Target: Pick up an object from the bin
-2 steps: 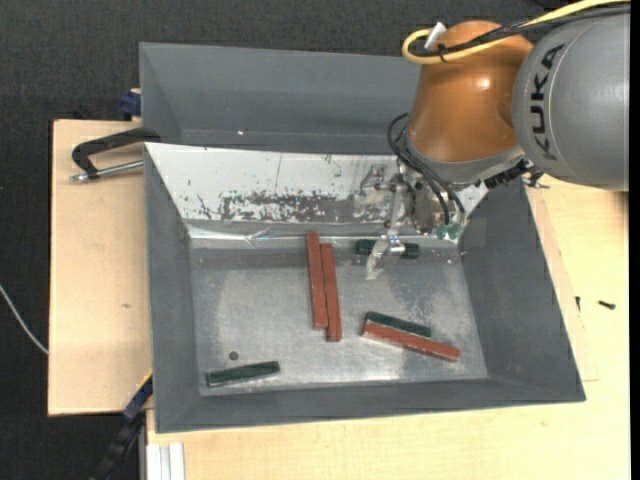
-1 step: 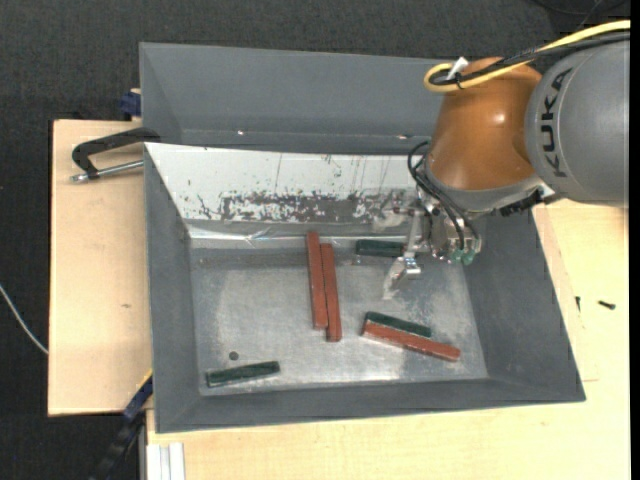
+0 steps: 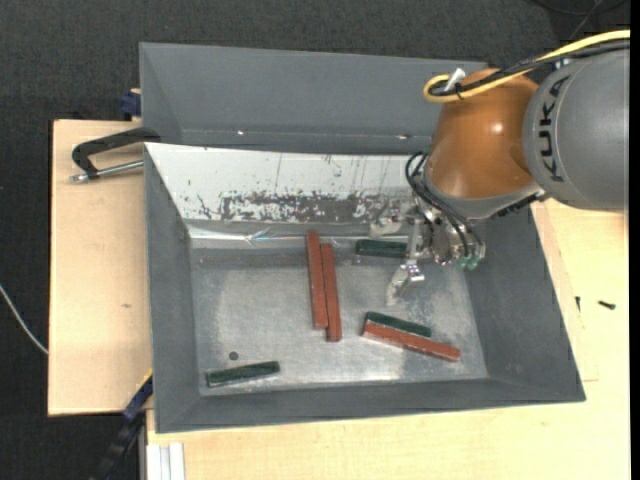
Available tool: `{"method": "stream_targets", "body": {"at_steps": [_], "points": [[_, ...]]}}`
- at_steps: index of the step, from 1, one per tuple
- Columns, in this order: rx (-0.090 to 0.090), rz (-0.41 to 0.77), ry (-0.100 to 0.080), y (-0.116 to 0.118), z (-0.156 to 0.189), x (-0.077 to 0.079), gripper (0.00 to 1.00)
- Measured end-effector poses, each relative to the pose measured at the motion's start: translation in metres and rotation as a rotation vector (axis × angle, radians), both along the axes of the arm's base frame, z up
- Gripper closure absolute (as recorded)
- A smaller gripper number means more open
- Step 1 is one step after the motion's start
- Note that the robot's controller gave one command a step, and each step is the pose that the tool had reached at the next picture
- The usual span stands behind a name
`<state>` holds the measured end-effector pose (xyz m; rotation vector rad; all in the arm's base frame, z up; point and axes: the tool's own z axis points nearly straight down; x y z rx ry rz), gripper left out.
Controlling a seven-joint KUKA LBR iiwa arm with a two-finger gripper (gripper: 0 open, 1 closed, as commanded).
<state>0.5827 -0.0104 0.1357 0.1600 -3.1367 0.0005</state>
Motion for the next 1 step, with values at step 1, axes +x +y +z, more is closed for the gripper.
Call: {"method": "stream_targets", "body": {"at_steps": [1], "points": [[0.001, 0.204, -0.006, 0.0190, -0.0450, 0.0086, 0.00]]}}
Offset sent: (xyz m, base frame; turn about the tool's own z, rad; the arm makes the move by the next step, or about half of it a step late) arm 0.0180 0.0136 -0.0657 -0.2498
